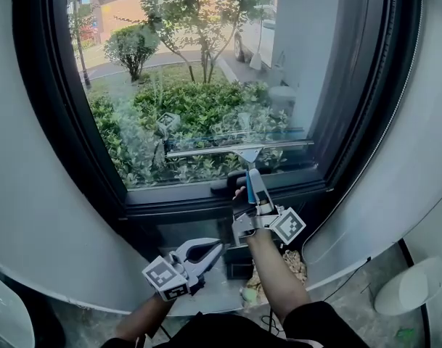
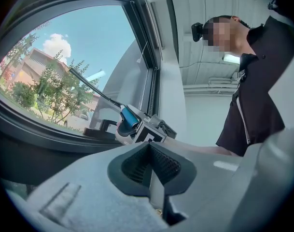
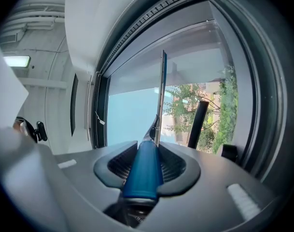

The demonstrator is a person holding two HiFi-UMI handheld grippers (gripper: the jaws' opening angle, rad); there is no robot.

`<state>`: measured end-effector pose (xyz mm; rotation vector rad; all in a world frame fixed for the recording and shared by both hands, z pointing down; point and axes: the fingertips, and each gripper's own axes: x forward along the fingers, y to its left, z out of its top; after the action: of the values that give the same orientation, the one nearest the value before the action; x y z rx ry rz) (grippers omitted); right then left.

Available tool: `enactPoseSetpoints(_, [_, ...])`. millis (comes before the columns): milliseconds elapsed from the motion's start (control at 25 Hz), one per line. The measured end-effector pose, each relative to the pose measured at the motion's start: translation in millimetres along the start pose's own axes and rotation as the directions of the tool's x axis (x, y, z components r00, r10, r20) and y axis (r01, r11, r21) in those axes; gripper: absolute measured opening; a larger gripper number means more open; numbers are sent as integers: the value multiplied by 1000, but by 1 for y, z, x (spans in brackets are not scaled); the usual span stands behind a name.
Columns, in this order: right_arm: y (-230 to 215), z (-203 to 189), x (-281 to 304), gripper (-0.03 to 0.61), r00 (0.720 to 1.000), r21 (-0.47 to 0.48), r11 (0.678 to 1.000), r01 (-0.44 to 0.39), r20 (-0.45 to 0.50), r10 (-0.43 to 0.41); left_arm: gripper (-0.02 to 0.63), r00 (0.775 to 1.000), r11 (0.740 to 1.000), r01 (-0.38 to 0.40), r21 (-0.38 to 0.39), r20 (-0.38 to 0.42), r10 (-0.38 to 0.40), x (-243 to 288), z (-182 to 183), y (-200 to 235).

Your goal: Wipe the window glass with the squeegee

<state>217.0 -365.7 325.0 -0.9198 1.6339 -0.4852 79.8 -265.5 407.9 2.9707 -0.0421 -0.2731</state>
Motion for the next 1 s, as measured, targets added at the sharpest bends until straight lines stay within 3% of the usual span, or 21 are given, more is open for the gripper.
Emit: enactPoseSetpoints(1000, [-40, -19, -39, 133, 993, 46, 992, 115, -23, -114, -5, 1000, 1000, -4, -2, 4, 4, 3, -5, 0])
